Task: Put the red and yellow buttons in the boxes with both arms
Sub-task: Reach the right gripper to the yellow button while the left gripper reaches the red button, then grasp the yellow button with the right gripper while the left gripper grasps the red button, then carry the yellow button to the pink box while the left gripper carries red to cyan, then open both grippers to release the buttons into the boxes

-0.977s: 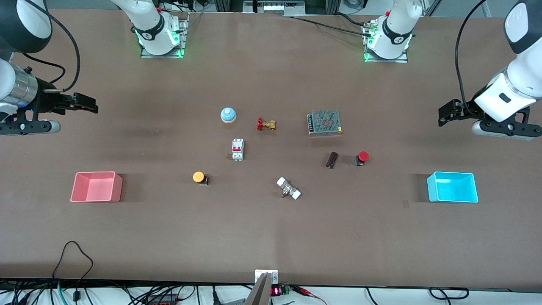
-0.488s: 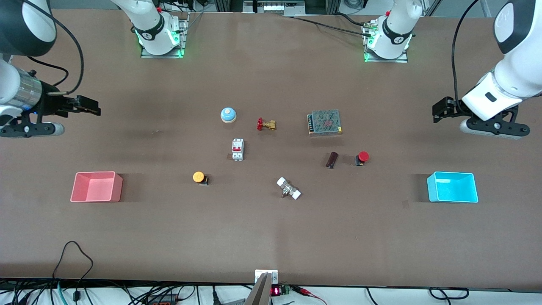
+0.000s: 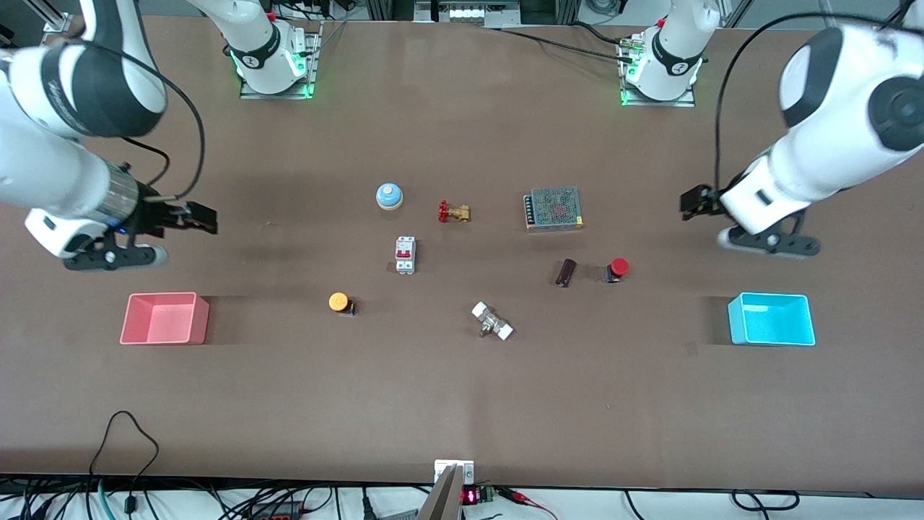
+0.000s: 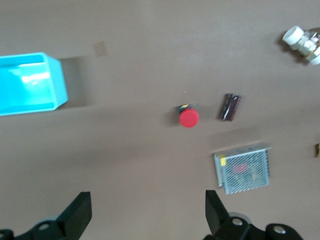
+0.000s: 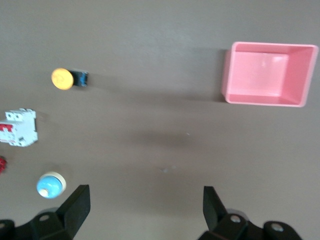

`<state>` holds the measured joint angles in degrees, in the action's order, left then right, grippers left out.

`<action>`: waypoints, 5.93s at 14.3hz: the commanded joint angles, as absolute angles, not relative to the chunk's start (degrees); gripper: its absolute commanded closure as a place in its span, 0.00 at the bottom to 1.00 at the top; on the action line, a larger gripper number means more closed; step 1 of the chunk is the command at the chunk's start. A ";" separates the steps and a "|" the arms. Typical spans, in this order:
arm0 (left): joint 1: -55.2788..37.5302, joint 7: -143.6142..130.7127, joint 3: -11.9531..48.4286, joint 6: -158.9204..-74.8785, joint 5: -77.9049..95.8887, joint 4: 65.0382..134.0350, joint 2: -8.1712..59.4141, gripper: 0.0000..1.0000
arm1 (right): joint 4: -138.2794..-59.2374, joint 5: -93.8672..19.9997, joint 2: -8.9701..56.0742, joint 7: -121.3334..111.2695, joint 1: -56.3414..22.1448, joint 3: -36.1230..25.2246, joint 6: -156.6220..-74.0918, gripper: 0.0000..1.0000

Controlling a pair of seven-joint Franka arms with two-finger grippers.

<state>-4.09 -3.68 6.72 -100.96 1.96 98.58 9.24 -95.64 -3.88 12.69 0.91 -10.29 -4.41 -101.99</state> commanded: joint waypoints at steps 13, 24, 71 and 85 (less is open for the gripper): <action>-6.85 -15.38 8.44 -136.19 -0.18 111.24 26.45 0.00 | -94.40 -4.57 29.35 10.27 -19.68 -4.57 -123.31 0.00; -8.35 -16.96 8.53 -142.82 -0.18 116.89 29.09 0.24 | -91.93 -3.78 37.17 20.30 -25.40 -5.01 -131.30 0.00; 17.67 7.38 6.50 -123.05 -6.50 86.40 43.50 0.65 | -95.27 -1.06 32.51 -16.34 4.04 -4.39 -132.96 0.76; 17.67 8.17 7.21 -117.97 -6.50 85.26 39.04 0.00 | -95.45 -0.88 37.71 -17.58 5.01 -4.39 -139.13 0.24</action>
